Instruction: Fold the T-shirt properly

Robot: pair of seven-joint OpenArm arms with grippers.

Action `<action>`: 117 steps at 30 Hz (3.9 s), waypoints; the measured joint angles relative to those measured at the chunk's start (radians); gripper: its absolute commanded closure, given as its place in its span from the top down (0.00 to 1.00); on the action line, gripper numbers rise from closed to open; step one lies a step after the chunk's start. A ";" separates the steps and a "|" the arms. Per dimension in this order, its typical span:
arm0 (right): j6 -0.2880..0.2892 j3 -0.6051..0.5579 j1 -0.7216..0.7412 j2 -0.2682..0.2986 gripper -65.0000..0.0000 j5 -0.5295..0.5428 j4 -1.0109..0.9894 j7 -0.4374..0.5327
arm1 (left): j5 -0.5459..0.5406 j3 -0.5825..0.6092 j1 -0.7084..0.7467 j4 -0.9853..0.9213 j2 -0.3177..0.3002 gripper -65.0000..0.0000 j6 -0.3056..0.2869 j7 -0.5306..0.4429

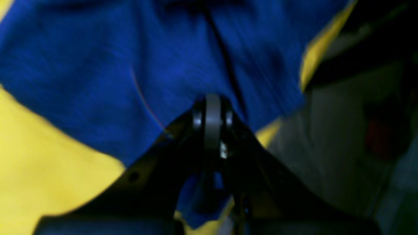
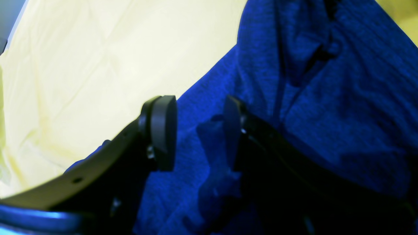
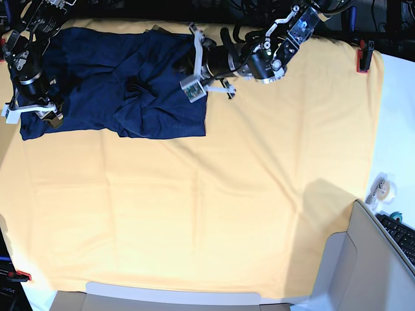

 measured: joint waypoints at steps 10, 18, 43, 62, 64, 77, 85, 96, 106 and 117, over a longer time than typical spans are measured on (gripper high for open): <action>0.000 0.000 0.000 -0.007 0.37 0.002 0.000 -0.002 | -0.003 0.080 -0.034 -0.023 0.008 0.00 0.001 0.003; 0.000 0.000 0.000 -0.007 0.37 0.002 0.000 -0.001 | -0.007 0.081 -0.053 0.039 0.010 0.00 0.000 0.006; 0.000 0.003 -0.017 0.045 0.37 0.052 0.003 0.001 | 0.000 0.089 -0.278 -0.284 0.112 0.00 0.003 -0.124; -0.001 0.003 -0.019 0.060 0.37 0.130 0.009 0.000 | 0.185 0.092 -0.213 -0.284 0.156 0.00 -0.003 -0.132; 0.000 0.003 -0.019 0.060 0.37 0.129 0.009 0.000 | 0.203 0.095 -0.203 -0.286 0.192 0.00 -0.007 -0.121; 0.000 0.003 -0.019 0.058 0.37 0.133 0.008 0.000 | 0.213 0.180 -0.286 -0.413 0.326 0.00 -0.006 -0.247; 0.012 -0.001 -0.008 0.097 0.37 0.129 0.008 -0.007 | 0.210 0.109 -0.269 -0.270 0.282 0.00 -0.008 -0.257; 0.354 0.090 0.029 0.275 0.47 0.138 -0.079 -0.145 | 0.216 0.007 -0.188 -0.187 0.183 0.00 -0.008 -0.254; 0.416 0.303 0.116 0.307 0.65 0.174 -0.397 -0.426 | 0.214 0.003 -0.156 -0.188 0.173 0.22 -0.007 -0.251; 0.360 0.286 0.167 0.427 0.65 0.061 -0.622 -0.420 | 0.217 0.003 -0.142 -0.188 0.173 0.24 -0.004 -0.253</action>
